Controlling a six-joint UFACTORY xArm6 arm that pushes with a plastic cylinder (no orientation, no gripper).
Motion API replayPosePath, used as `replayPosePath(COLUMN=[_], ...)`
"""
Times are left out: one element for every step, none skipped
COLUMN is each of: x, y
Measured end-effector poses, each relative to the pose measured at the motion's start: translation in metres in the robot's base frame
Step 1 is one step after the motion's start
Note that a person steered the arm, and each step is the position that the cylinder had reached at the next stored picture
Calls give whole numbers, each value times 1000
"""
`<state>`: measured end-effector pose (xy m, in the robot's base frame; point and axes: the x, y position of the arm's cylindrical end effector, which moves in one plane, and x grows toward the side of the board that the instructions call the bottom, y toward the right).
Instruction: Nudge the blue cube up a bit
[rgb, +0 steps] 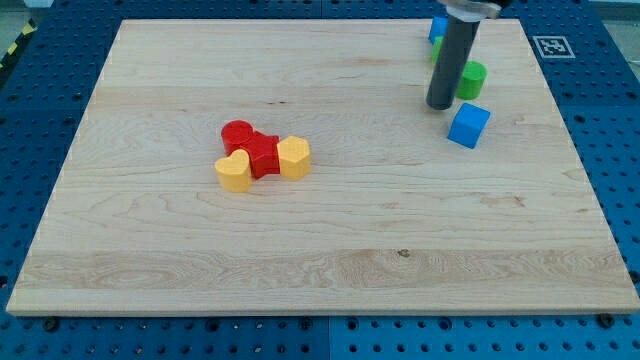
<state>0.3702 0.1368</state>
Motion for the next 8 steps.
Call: replayPosePath(x=[21, 42, 58, 84, 96, 94, 93, 86], y=[-3, 13, 19, 19, 29, 46, 50, 52])
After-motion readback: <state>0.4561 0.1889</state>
